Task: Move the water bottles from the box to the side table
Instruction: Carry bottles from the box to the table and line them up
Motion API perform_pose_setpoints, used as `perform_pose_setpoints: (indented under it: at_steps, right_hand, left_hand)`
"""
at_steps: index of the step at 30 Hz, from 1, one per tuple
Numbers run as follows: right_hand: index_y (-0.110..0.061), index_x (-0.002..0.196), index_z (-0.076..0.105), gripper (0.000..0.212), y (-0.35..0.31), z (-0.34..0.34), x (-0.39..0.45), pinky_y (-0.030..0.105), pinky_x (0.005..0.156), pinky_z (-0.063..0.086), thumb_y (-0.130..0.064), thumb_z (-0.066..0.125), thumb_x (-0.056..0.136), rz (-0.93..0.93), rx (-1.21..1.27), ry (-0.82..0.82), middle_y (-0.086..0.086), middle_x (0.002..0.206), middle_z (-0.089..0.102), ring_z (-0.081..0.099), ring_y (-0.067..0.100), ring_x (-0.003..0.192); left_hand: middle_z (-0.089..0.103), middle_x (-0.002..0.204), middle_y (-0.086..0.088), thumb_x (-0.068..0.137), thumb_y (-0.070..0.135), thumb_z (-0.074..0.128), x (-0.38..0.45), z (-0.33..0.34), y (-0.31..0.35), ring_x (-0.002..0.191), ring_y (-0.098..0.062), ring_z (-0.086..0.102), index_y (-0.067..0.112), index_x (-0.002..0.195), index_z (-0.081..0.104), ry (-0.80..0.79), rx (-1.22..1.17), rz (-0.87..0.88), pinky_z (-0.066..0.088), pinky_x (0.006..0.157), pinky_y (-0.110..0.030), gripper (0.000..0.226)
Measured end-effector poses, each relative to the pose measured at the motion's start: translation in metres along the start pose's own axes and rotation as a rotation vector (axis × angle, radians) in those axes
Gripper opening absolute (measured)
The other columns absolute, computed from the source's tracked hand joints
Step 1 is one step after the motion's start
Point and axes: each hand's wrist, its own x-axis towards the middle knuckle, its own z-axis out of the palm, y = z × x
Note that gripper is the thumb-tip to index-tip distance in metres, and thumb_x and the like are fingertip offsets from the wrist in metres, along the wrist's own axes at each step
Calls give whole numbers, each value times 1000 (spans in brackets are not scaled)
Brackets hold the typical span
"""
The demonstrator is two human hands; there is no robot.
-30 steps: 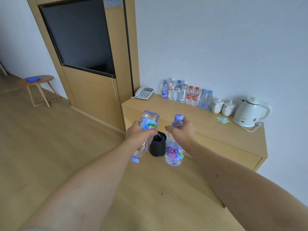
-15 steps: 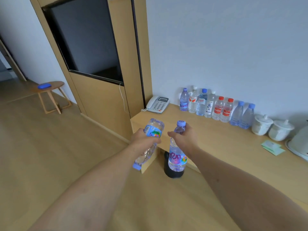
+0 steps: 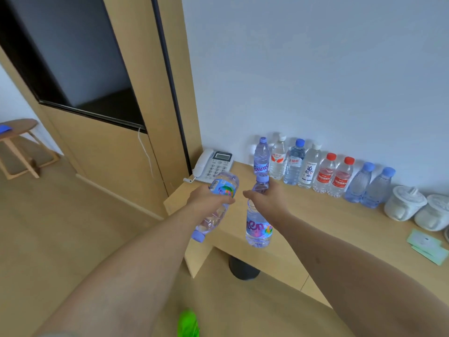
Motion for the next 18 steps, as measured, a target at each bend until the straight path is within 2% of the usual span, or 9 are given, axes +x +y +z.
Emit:
perform_pose_setpoints:
  at_steps: [2, 5, 7, 11, 15, 18]
  right_hand:
    - [-15, 96, 61, 32, 4, 11, 29, 30, 66, 46, -21, 82, 73, 13, -6, 48, 0, 84, 66, 63, 18, 77]
    - [-19, 97, 63, 32, 9, 31, 74, 36, 74, 54, -23, 82, 72, 51, -28, 111, 0, 87, 70, 67, 20, 82]
    - [-21, 99, 64, 33, 10, 42, 103, 37, 78, 55, -25, 82, 71, 88, -43, 150, -1, 89, 72, 68, 20, 85]
    - [-23, 99, 65, 33, 7, 64, 153, 34, 74, 54, -28, 82, 71, 149, -86, 236, -4, 88, 72, 69, 16, 84]
    - [-19, 98, 66, 32, 7, 83, 193, 38, 78, 56, -26, 82, 72, 201, -91, 318, -2, 87, 73, 69, 18, 84]
    - [-15, 99, 65, 33, 12, 91, 214, 41, 81, 57, -24, 82, 73, 238, -109, 351, 3, 89, 73, 69, 22, 86]
  left_hand:
    - [75, 95, 0, 54, 49, 93, 41, 1, 6, 74, -18, 76, 22, 104, 68, -21, -15, 18, 65, 74, -36, 62]
    - [74, 97, -4, 59, 50, 92, 104, 3, 16, 78, -21, 76, 20, 102, 63, -92, -33, -12, 63, 76, -36, 60]
    - [75, 96, -9, 64, 48, 92, 147, 2, 27, 73, -23, 74, 17, 100, 60, -163, -47, -46, 61, 69, -34, 57]
    - [71, 83, -13, 74, 33, 91, 218, -6, 48, 59, -25, 67, 4, 109, 65, -346, -136, -122, 55, 55, -31, 52]
    - [65, 79, -8, 82, 24, 86, 277, -8, 61, 62, -21, 61, 5, 100, 65, -540, -190, -245, 49, 57, -26, 33]
    - [64, 92, -10, 89, 30, 79, 306, 2, 65, 71, -23, 62, 8, 113, 66, -641, -115, -278, 50, 61, -31, 36]
